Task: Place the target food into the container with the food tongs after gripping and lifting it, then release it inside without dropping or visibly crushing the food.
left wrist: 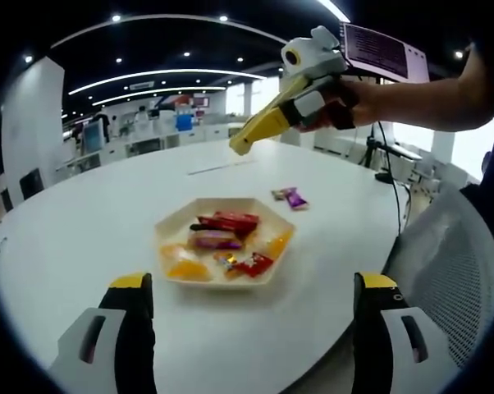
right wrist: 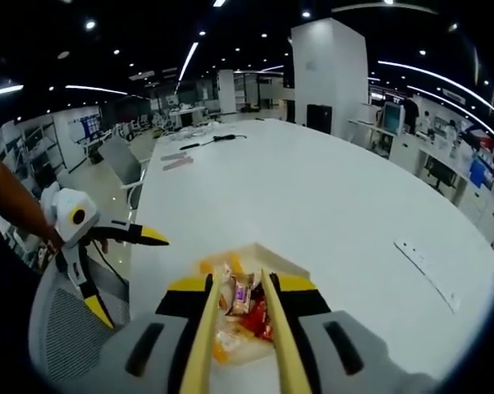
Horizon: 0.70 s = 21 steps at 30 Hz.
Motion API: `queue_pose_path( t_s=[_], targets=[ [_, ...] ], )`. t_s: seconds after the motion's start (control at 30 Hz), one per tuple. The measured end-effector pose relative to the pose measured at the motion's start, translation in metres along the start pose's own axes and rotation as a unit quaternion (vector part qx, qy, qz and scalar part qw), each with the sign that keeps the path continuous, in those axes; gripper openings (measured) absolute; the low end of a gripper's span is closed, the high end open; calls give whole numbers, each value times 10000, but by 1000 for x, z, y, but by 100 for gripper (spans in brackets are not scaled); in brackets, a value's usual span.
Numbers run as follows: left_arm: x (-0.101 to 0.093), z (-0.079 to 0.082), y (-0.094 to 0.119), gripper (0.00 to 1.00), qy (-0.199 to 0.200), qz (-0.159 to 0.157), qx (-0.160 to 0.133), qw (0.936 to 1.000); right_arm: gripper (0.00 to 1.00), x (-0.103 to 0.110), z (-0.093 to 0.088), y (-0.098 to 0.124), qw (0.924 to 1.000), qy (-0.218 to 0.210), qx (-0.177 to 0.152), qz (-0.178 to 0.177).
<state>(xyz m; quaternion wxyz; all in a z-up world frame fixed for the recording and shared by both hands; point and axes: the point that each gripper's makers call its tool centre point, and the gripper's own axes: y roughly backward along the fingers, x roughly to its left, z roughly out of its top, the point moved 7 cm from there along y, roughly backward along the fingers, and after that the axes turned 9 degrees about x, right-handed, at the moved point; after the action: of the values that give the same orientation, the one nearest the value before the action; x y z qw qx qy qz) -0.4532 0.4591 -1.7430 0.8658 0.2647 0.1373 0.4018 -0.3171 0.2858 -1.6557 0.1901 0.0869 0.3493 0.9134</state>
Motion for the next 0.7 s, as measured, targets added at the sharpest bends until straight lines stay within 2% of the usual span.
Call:
queue_pose_path(
  t_s=[0.6, 0.7],
  targets=[
    [-1, 0, 0, 98, -32, -16, 0, 10000, 28, -26, -25, 24, 9991, -44, 106, -413],
    [-1, 0, -1, 98, -60, -22, 16, 10000, 28, -32, -29, 30, 9987, -177, 83, -466]
  ],
)
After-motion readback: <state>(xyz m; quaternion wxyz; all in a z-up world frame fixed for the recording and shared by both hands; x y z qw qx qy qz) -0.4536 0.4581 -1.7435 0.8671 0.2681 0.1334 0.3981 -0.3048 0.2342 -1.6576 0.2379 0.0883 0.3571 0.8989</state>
